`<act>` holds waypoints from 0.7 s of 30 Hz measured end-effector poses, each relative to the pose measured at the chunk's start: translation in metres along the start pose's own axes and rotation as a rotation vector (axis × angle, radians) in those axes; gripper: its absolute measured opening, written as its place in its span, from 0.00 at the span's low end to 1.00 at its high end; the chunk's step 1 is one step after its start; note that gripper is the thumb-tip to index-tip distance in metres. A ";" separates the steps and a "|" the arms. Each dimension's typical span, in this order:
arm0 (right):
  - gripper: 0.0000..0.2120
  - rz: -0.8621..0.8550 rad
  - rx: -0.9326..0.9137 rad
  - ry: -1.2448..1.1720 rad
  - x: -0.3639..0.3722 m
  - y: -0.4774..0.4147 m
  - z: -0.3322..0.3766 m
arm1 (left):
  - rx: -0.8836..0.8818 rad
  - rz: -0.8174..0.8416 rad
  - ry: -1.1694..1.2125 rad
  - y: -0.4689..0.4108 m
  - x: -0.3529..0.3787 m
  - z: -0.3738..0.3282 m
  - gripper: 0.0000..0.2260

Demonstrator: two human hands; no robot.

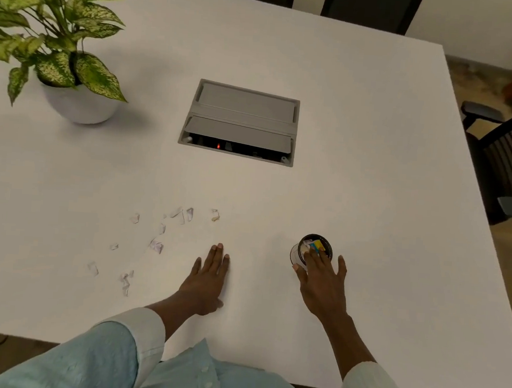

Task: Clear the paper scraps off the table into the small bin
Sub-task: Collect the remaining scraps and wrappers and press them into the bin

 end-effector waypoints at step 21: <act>0.23 0.129 -0.232 -0.150 0.031 -0.075 0.161 | -0.555 -0.347 0.244 0.042 -0.006 0.119 0.16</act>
Point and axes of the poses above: each hand's wrist, its own y-axis away from the middle knuckle, its own x-axis out of the palm, z = x × y, the point moved 3 cm from there along -y, towards the middle knuckle, and after that the axes turned 8 degrees about -y, right-handed, at the moved point
